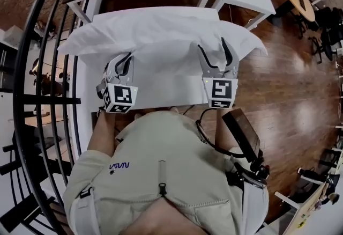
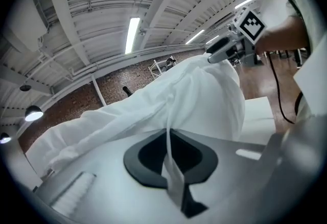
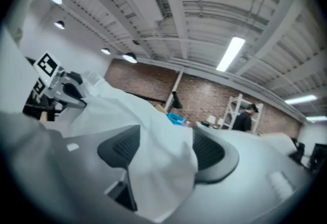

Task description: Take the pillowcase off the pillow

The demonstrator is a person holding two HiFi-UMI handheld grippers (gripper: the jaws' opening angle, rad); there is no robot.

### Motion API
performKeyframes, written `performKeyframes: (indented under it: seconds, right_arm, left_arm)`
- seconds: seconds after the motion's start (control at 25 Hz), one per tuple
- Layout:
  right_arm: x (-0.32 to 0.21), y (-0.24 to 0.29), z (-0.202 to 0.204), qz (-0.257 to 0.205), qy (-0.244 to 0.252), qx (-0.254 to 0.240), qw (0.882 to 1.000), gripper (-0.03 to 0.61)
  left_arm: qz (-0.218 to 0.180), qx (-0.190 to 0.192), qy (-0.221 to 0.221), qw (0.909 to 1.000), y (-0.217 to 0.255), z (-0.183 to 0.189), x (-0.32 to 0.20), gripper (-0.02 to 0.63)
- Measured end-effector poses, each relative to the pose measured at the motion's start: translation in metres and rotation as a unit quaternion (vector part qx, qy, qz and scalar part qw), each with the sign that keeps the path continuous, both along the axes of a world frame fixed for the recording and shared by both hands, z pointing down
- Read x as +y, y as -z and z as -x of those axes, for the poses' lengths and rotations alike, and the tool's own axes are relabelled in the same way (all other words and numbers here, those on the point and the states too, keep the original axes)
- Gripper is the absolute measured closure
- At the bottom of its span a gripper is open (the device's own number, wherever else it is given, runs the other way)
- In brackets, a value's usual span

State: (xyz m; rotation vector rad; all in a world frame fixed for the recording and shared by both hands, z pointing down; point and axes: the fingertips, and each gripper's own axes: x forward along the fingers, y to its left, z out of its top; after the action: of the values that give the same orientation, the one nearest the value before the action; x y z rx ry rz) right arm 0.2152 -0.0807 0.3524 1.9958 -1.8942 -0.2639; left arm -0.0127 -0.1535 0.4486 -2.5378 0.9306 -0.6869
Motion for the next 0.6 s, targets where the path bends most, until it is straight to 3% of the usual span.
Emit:
performKeyframes:
  seconds: [0.08,0.2,0.36,0.6]
  right_arm:
    - [0.020,-0.040,-0.014,0.023,-0.073,-0.052,0.996,0.197]
    - [0.012,-0.122,-0.019,0.104,-0.089,-0.096,0.986,0.185]
    - [-0.023,-0.142,-0.021,0.122,-0.061,-0.084,0.987,0.568]
    - [-0.010,-0.076,-0.008,0.085,-0.035,-0.101,0.991,0.577]
  left_arm:
    - [0.002,0.009,0.000,1.0000,0.003,0.002,0.002,0.604]
    - [0.005,0.017,-0.004,0.9998,0.007,0.001,-0.001,0.604]
    - [0.013,0.018,-0.020,0.9995,0.011,-0.009,-0.007,0.604]
    - [0.019,0.052,-0.020,0.9983,0.058,-0.007,-0.021,0.606]
